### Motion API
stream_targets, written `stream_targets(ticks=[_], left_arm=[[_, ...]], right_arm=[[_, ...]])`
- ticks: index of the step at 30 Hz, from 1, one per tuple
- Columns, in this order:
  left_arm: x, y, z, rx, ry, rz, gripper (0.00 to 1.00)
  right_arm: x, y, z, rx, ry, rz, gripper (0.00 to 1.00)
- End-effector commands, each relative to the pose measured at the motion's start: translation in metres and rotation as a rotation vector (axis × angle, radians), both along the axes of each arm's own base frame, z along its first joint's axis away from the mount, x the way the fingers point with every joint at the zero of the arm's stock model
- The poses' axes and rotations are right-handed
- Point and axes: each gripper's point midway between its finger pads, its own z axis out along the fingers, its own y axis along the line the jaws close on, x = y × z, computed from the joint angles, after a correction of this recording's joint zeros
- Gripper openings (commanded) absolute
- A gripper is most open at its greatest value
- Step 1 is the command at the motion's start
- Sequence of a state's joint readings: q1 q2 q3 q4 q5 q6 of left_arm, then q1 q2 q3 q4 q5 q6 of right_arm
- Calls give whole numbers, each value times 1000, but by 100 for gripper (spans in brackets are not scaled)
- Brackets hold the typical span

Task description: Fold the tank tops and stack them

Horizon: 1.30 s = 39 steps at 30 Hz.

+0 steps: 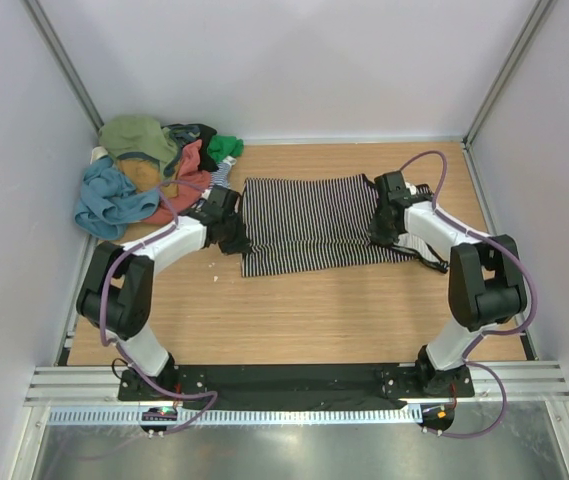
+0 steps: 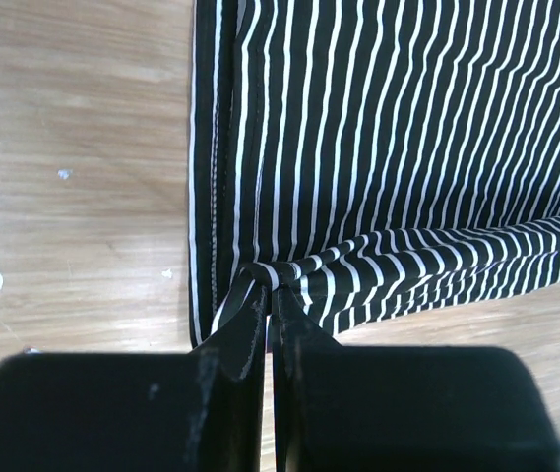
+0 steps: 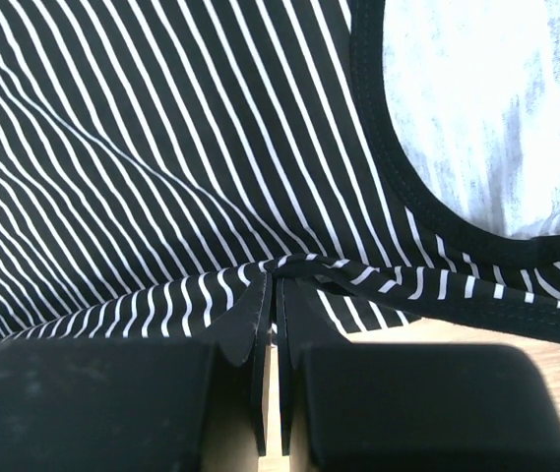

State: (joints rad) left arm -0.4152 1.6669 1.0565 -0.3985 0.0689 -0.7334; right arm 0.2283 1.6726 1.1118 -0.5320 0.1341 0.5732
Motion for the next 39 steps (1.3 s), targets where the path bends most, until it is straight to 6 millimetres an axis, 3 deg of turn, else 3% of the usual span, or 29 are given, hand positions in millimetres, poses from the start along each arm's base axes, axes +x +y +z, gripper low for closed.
stream_targets(ticks=[1, 19, 28, 39], left_arm=[[15, 3, 4, 22, -18, -10, 0], [50, 6, 5, 37, -20, 4, 0], [58, 9, 8, 37, -24, 8, 0], [66, 14, 2, 35, -16, 13, 0]], right_arm=[[21, -8, 12, -25, -55, -22, 8], [49, -11, 4, -36, -46, -66, 8], [62, -13, 18, -48, -78, -82, 13], [77, -7, 11, -41, -60, -71, 13]])
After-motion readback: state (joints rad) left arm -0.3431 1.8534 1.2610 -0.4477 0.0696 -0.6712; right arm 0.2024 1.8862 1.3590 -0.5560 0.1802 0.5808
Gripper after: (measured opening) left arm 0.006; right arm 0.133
